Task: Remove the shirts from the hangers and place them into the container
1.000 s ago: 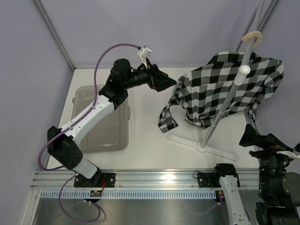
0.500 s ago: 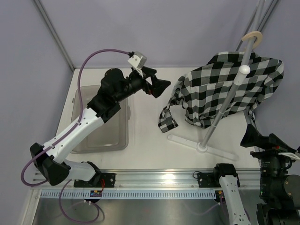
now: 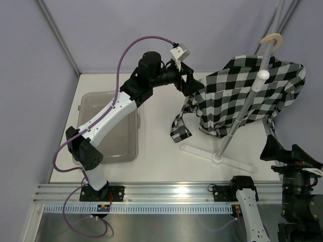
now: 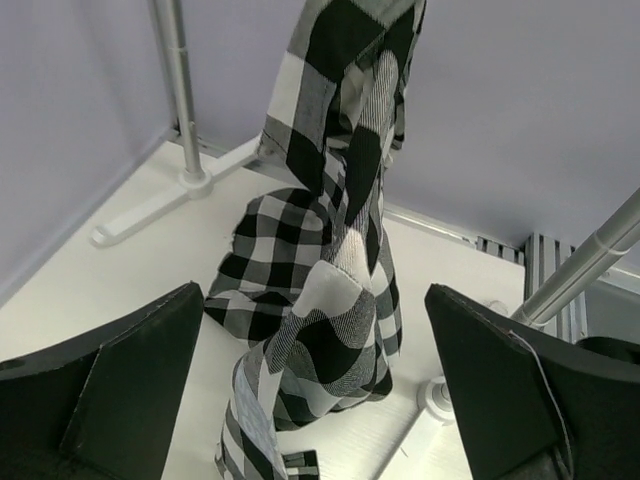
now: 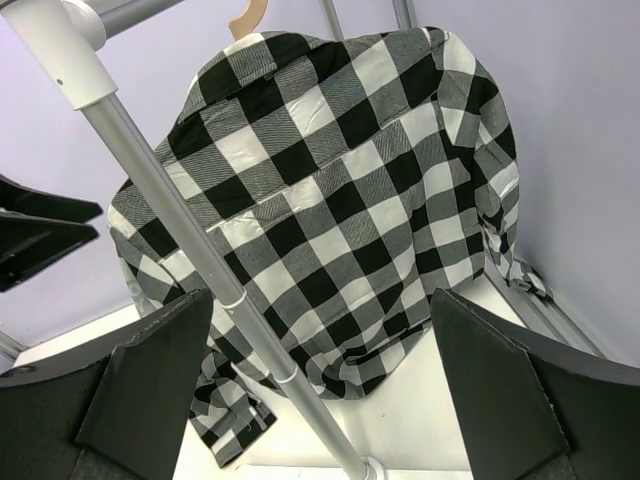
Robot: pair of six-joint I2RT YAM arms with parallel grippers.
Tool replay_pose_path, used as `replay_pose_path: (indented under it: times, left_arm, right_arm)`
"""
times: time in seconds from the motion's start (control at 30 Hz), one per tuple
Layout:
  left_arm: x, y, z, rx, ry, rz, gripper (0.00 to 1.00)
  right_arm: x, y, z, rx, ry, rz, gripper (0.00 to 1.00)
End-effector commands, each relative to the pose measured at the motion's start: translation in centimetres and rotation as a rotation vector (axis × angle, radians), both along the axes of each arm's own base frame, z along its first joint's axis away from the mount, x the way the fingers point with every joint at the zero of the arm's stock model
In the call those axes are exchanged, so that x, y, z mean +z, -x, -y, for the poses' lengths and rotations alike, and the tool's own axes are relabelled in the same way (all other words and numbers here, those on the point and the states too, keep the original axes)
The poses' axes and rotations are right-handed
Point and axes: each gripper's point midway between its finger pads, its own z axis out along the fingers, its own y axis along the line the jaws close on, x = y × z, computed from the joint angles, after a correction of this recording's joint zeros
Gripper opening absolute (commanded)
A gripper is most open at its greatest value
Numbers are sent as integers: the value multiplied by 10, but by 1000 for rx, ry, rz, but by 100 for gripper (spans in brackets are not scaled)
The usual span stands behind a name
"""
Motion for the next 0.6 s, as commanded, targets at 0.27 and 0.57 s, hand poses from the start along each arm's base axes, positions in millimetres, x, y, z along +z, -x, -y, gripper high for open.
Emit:
replay_pose_path:
  times: [0.27,0.57]
  left_arm:
    - [25,9,25,-196,87,102,91]
    - [27,-2,54,-298,120,59,67]
  right_arm:
    - [0,-4,-1,4,29,3,99]
    - [3,8,2,-14,39,17,100]
